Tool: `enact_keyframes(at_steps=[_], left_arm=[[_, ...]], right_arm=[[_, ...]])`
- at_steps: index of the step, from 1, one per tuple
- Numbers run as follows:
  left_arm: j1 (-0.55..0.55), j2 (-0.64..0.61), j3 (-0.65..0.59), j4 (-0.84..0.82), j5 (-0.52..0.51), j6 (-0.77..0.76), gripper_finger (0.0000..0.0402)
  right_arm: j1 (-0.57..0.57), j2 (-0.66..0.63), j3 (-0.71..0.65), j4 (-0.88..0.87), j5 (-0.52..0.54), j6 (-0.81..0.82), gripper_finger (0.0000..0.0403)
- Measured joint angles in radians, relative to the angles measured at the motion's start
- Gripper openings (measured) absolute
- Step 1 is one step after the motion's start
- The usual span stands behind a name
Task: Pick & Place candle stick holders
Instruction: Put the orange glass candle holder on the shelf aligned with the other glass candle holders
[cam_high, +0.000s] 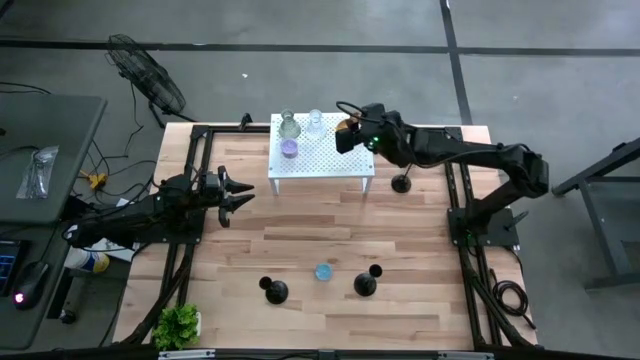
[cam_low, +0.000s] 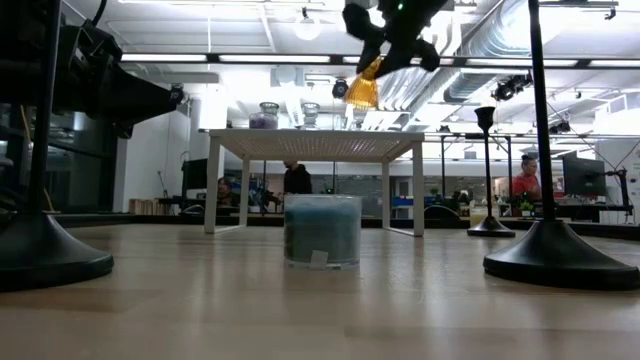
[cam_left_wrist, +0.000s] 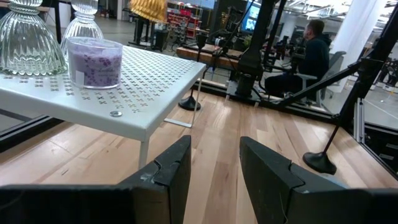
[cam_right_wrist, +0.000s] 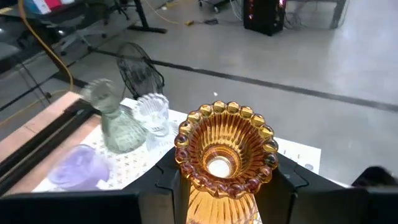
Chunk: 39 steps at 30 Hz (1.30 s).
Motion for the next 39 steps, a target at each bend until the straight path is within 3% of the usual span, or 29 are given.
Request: enact_keyframes(at_steps=[9, 19, 39], left_arm=[[0.0, 0.0, 0.0, 0.0, 0.0, 0.0, 0.0134], [0.0, 0.0, 0.0, 0.0, 0.0, 0.0, 0.0134], [0.0, 0.0, 0.0, 0.0, 0.0, 0.0, 0.0134]], right_arm=[[-0.07, 0.086, 0.017, -0.021, -0.027, 0.025, 0.0123], [-0.115, 0.23, 0.279, -0.264, -0.05, 0.028, 0.0123], [-0.162, 0.272, 0.284, -0.329, -0.047, 0.11, 0.0123]])
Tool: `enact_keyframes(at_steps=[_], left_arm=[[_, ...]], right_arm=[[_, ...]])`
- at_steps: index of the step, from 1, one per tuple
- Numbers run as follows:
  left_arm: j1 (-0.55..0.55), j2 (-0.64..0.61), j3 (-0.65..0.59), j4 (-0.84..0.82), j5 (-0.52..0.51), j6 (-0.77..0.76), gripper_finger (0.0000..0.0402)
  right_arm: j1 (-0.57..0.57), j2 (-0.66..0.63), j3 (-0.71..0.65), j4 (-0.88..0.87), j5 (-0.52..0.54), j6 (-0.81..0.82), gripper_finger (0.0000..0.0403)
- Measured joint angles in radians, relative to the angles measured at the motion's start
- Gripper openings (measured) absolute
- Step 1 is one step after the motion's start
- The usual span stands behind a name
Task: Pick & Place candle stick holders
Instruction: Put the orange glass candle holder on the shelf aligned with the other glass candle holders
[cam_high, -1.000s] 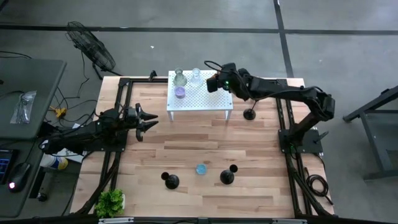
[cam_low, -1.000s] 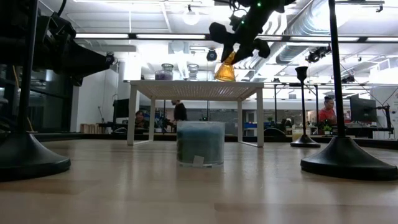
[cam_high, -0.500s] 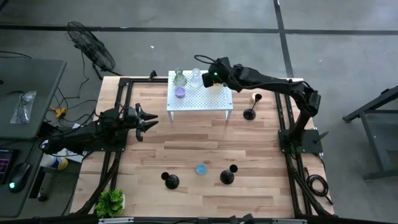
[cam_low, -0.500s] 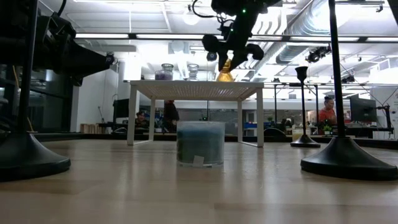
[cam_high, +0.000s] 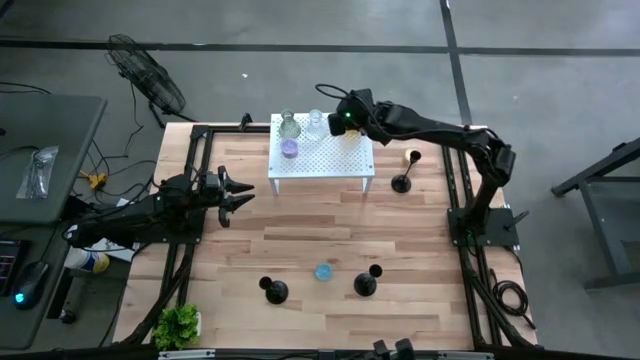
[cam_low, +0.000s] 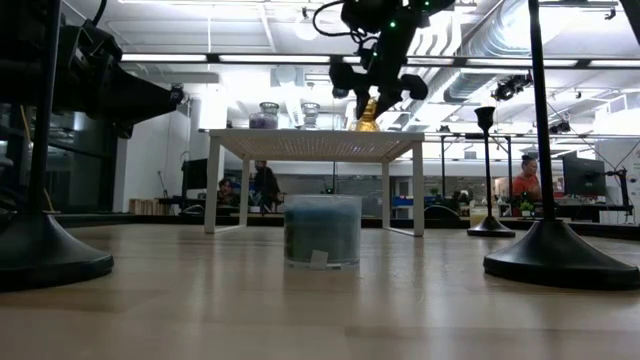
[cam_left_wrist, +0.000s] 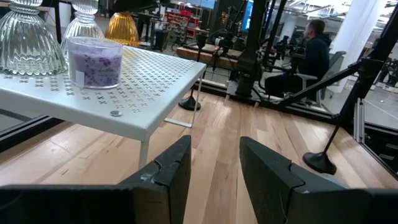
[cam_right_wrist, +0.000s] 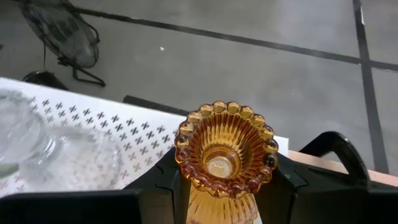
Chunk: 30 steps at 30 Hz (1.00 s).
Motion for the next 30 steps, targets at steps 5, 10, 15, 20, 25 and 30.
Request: enact_keyframes(at_steps=[5, 10, 15, 20, 25, 30], left_arm=[[0.0, 0.0, 0.0, 0.0, 0.0, 0.0, 0.0134], [0.0, 0.0, 0.0, 0.0, 0.0, 0.0, 0.0134], [0.0, 0.0, 0.0, 0.0, 0.0, 0.0, 0.0134], [0.0, 0.0, 0.0, 0.0, 0.0, 0.0, 0.0134], [0.0, 0.0, 0.0, 0.0, 0.0, 0.0, 0.0134], [0.0, 0.0, 0.0, 0.0, 0.0, 0.0, 0.0134]], right_arm=[[-0.003, 0.004, 0.0, 0.01, 0.007, 0.005, 0.0123], [-0.004, 0.036, 0.0, 0.026, -0.017, 0.023, 0.0124], [-0.004, 0.041, 0.0, 0.04, -0.014, 0.026, 0.0125], [-0.009, 0.041, 0.0, 0.035, 0.005, 0.021, 0.0126], [-0.013, 0.047, 0.0, 0.038, 0.013, 0.009, 0.0126], [-0.017, 0.056, 0.0, 0.047, 0.015, -0.007, 0.0127]])
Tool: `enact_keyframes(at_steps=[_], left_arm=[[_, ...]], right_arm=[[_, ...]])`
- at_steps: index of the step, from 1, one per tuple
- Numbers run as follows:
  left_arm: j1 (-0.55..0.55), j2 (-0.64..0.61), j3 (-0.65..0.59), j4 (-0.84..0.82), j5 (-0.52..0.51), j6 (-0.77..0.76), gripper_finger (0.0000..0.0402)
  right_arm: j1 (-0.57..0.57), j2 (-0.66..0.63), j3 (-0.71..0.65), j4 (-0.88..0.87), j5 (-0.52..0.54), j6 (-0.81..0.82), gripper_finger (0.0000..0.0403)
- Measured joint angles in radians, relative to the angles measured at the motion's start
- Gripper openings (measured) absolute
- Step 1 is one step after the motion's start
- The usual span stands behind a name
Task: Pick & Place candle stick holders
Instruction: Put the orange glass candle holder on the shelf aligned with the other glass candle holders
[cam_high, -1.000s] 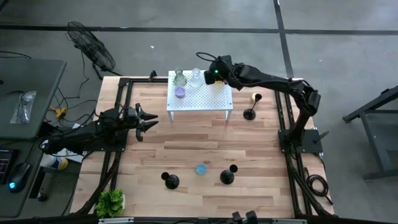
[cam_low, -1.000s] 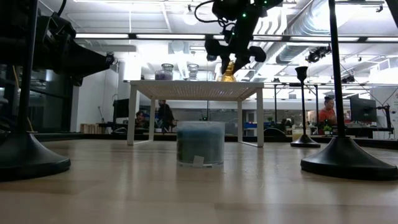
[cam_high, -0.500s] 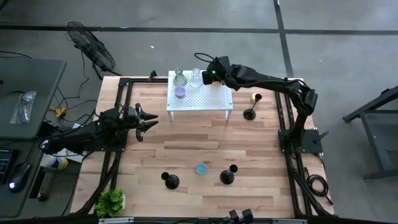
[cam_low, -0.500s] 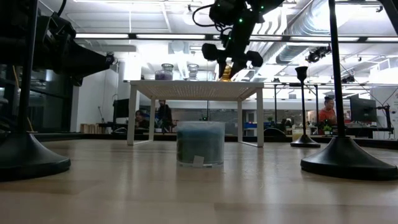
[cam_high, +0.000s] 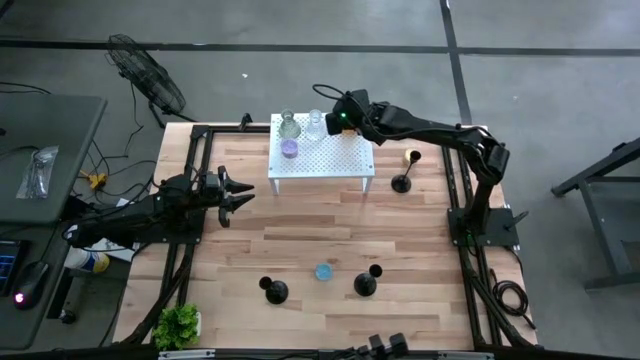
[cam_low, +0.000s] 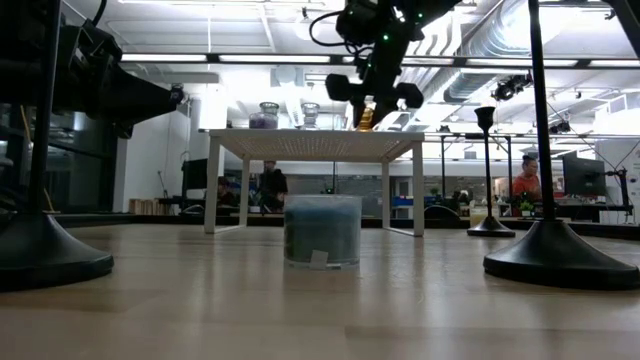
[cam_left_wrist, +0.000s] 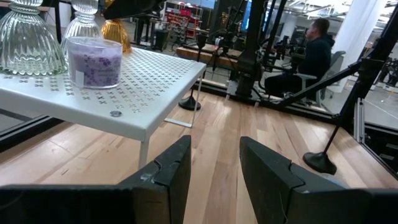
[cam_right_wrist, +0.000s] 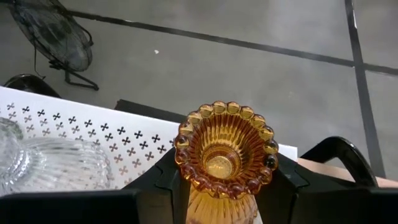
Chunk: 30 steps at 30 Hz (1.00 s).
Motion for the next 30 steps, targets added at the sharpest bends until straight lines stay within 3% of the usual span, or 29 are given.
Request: enact_keyframes(at_steps=[18, 30], left_arm=[[0.0, 0.0, 0.0, 0.0, 0.0, 0.0, 0.0134], [0.0, 0.0, 0.0, 0.0, 0.0, 0.0, 0.0134]], right_arm=[[0.006, 0.0, 0.0, 0.005, -0.045, 0.003, 0.0131], [0.007, 0.002, -0.002, -0.002, -0.077, 0.01, 0.0181]])
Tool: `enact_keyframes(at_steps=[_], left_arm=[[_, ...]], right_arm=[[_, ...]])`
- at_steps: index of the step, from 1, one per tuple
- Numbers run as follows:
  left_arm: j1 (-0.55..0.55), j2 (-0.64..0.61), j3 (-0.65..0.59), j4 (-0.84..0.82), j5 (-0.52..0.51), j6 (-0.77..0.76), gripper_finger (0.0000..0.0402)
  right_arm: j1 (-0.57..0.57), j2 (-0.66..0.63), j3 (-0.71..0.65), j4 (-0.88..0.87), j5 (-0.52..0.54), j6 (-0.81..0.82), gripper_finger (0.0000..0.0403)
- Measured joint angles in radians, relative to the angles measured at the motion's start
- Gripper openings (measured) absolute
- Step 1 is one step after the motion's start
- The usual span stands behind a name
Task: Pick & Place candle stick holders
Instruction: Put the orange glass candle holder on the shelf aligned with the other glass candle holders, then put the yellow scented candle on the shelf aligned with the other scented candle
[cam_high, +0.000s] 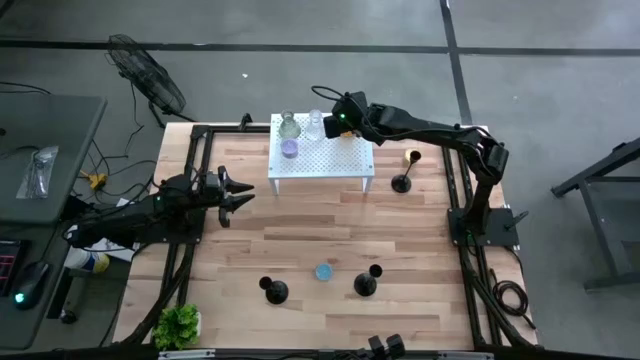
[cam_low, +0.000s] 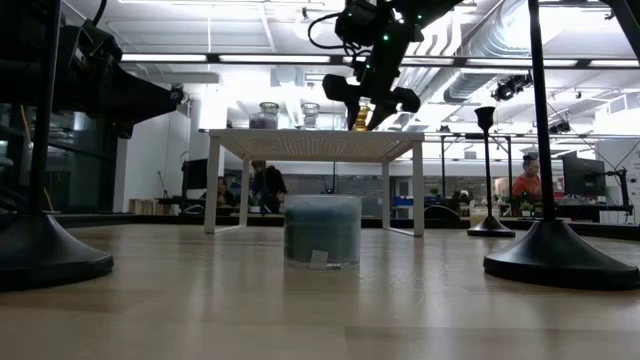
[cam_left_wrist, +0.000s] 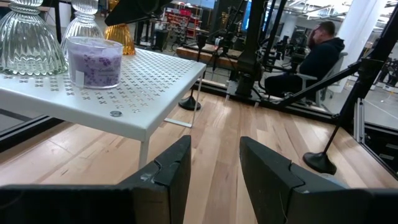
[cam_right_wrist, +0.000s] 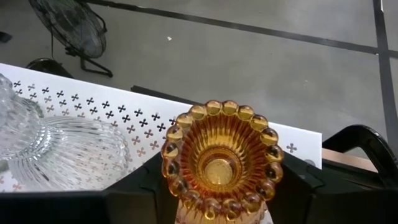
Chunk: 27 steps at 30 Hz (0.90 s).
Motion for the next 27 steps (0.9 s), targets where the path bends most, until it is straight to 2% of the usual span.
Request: enact_keyframes(at_steps=[20, 27], left_arm=[[0.0, 0.0, 0.0, 0.0, 0.0, 0.0, 0.0134], [0.0, 0.0, 0.0, 0.0, 0.0, 0.0, 0.0134]], right_arm=[[0.0, -0.025, 0.0, 0.007, 0.003, -0.003, 0.0239], [0.001, -0.035, 0.0, 0.007, -0.048, -0.004, 0.0258]])
